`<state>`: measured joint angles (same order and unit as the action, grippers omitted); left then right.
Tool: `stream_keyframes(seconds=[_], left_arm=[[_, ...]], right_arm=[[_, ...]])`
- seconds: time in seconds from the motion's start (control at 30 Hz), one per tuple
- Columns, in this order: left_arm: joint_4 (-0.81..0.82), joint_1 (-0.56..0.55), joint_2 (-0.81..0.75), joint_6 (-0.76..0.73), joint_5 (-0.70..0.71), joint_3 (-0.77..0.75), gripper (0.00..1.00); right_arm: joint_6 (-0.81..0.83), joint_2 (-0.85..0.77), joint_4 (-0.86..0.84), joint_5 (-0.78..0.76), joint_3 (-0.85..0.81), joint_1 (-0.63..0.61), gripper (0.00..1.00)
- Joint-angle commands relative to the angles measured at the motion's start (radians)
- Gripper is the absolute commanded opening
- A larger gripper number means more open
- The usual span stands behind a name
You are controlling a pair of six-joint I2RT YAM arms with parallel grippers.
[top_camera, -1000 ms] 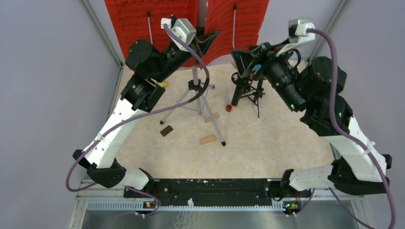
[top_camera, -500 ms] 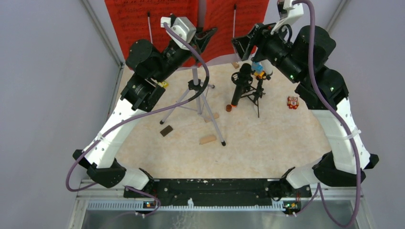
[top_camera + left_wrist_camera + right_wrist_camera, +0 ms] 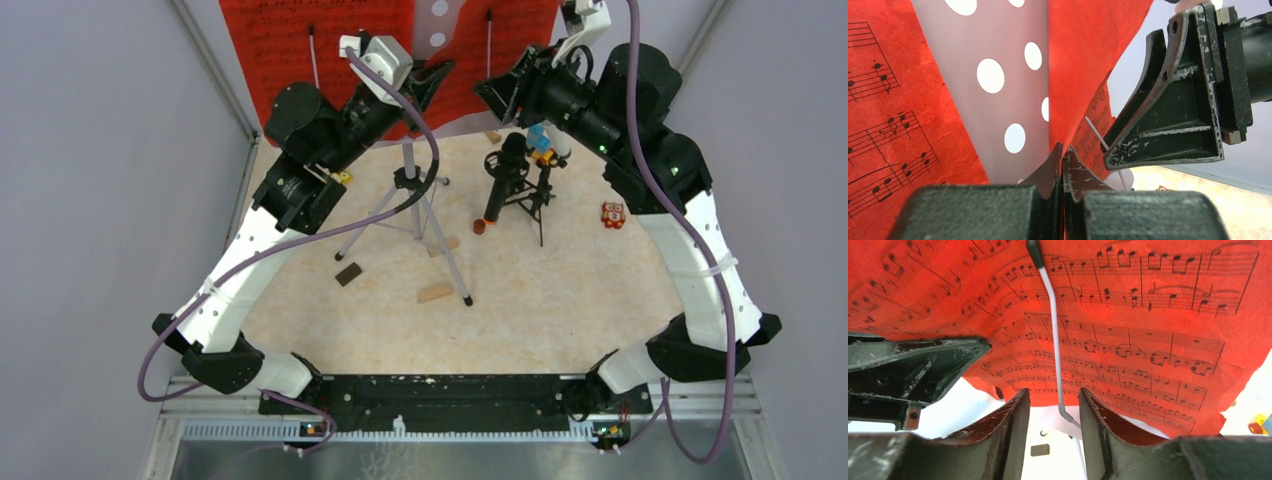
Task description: Pack up the instrument practice props
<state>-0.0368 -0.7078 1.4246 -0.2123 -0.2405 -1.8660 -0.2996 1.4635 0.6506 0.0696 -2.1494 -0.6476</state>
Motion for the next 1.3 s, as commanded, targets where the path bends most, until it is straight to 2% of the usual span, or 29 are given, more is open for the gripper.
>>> stream_keyframes(seconds=[0.0,0.13,0.3,0.43,0.5,0.6,0.8,0.97,1.27], left_arm=[[-0.012,-0.003,-0.022,0.000,0.013,-0.015,0.00],[-0.011,-0.002,-0.023,-0.001,0.005,-0.015,0.00],[-0.007,-0.003,-0.022,0.000,0.006,-0.015,0.00],[-0.003,-0.003,-0.017,0.004,0.008,-0.018,0.00],[-0.002,-0.003,-0.015,0.006,0.006,-0.021,0.00],[0.001,-0.004,-0.013,0.011,0.011,-0.020,0.00],[0.058,-0.002,-0.029,0.074,0.107,0.009,0.00],[0.094,-0.003,-0.053,0.122,0.159,0.025,0.00],[0.062,-0.003,-0.132,0.131,0.167,0.047,0.00]], right_arm=[[-0.006,-0.004,-0.087,0.004,-0.025,0.008,0.38],[0.013,0.000,-0.110,0.002,-0.029,0.008,0.32],[0.032,0.051,-0.069,0.005,-0.117,0.008,0.32],[0.037,0.065,-0.080,0.017,-0.124,0.008,0.30],[0.045,0.067,-0.089,0.025,-0.123,0.008,0.21],[0.058,0.068,-0.095,0.028,-0.126,0.008,0.01],[0.106,-0.002,-0.197,0.072,-0.001,0.008,0.00],[0.113,-0.086,-0.308,0.033,0.132,0.008,0.00],[0.118,-0.097,-0.330,0.015,0.167,0.008,0.00]])
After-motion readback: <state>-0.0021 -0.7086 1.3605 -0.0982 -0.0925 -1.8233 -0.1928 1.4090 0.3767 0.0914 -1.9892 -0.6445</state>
